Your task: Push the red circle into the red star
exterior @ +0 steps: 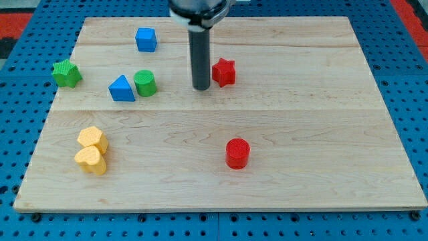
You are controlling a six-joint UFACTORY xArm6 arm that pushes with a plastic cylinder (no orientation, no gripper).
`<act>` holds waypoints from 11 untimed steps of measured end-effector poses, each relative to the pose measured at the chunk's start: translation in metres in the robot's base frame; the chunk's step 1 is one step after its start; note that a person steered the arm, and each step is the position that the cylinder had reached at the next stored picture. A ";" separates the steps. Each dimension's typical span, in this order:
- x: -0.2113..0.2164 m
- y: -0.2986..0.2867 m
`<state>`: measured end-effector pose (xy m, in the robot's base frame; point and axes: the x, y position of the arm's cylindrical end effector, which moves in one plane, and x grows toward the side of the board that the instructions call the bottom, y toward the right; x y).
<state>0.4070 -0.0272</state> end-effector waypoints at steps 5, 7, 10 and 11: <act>0.035 0.060; 0.118 0.084; 0.014 -0.001; 0.063 -0.032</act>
<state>0.4697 -0.0591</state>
